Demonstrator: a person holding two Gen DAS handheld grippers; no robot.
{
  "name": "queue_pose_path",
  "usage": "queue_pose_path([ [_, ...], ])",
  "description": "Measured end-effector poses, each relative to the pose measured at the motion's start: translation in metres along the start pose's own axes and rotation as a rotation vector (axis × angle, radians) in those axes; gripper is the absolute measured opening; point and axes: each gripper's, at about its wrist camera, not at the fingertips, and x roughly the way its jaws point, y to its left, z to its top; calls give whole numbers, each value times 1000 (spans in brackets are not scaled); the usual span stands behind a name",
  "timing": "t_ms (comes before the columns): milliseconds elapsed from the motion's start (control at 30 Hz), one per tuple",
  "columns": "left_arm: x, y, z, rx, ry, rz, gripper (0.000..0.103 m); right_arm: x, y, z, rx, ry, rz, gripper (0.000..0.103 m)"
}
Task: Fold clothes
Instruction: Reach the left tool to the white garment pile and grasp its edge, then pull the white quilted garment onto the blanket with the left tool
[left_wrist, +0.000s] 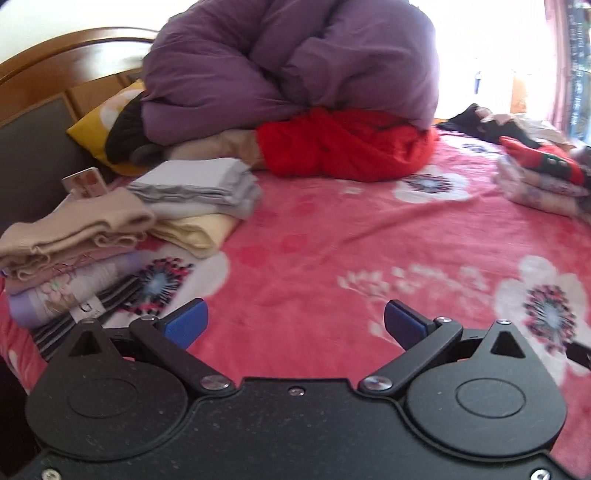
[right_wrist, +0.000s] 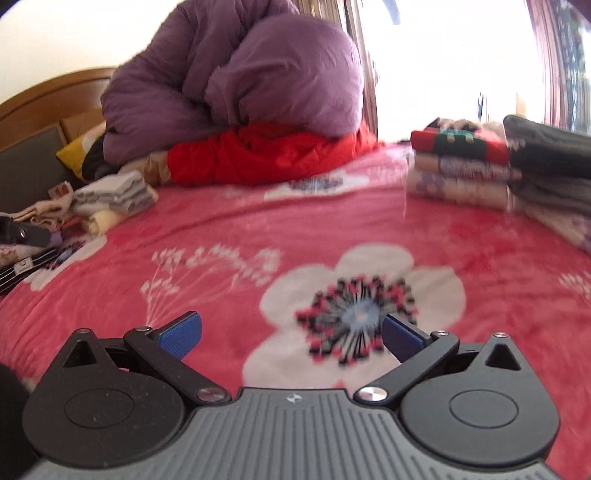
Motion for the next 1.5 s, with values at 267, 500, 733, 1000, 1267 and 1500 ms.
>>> queue_pose_path([
  [267,71,37,36,-64,-54,54,102,63,-25,-14,46,55,10,103],
  [500,127,51,64,-45,-140,65,79,76,-38,-21,88,117,-36,103],
  [733,180,66,92,-17,-141,82,57,84,-37,-23,67,134,-10,103],
  [1000,226,68,100,132,-52,161,53,88,-36,-27,45,130,-18,103],
  [1267,201,79,110,11,-69,144,13,88,-36,-26,50,129,-14,103],
  [1500,125,66,109,-83,-97,0,12,80,-43,-20,116,133,13,103],
])
